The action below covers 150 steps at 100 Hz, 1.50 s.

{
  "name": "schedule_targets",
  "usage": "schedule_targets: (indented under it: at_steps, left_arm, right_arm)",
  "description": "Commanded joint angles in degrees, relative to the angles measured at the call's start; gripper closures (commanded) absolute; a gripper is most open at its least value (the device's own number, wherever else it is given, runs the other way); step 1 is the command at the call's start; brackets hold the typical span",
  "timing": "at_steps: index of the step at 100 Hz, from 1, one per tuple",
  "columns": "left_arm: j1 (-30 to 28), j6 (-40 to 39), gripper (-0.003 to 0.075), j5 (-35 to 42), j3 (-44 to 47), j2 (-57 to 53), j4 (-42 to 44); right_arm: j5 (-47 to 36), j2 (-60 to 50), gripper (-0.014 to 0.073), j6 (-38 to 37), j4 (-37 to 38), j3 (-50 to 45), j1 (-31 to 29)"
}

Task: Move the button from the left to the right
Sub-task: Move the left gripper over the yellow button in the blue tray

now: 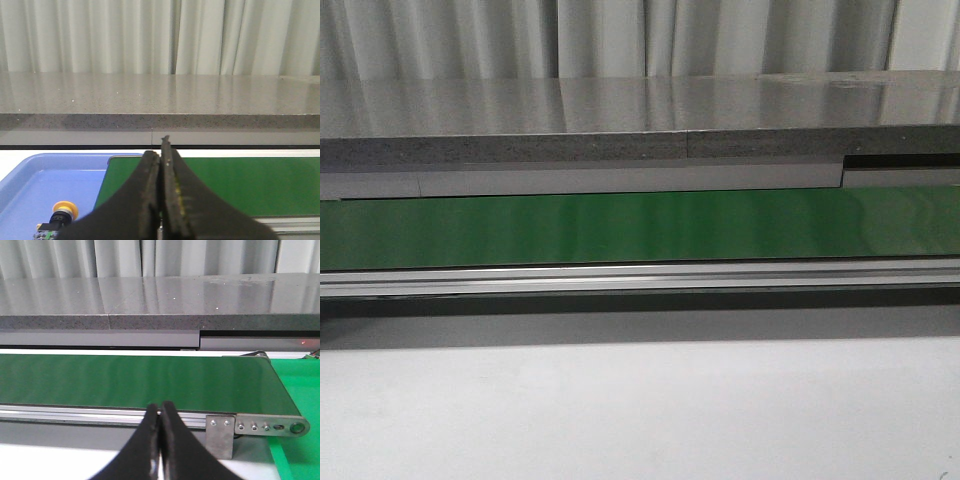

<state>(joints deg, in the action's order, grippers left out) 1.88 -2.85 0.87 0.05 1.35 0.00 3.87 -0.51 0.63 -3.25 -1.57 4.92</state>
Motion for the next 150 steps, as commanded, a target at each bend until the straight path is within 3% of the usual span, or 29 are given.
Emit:
schedule_targets:
  at_steps: [1,68,90,126,135,150]
  left_arm:
    - [0.0,-0.6,0.0741,4.9,2.6,0.6,0.0]
    - [0.0,-0.6,0.0741,8.3,0.1,0.8,-1.0]
    - [0.0,-0.6,0.0741,-6.9,-12.9,6.2,-1.0]
    - [0.0,-0.6,0.0741,-39.1,-40.6,28.7,1.8]
    - [0.0,-0.6,0.0741,-42.6,-43.9,33.0,1.8]
    - [0.0,-0.6,0.0741,-42.2,-44.8,37.4,-0.5]
  right_arm:
    - [-4.5,-1.2,0.0662,0.1,0.7,0.9,0.2]
    - [-4.5,-1.2,0.0662,0.1,0.7,0.9,0.2]
    - [-4.5,-1.2,0.0662,0.1,0.7,0.9,0.2]
    - [-4.5,-1.2,0.0662,0.1,0.7,0.9,0.2]
    - [-4.5,-1.2,0.0662,0.1,0.7,0.9,0.2]
    - [-4.5,-1.2,0.0662,0.1,0.7,0.9,0.2]
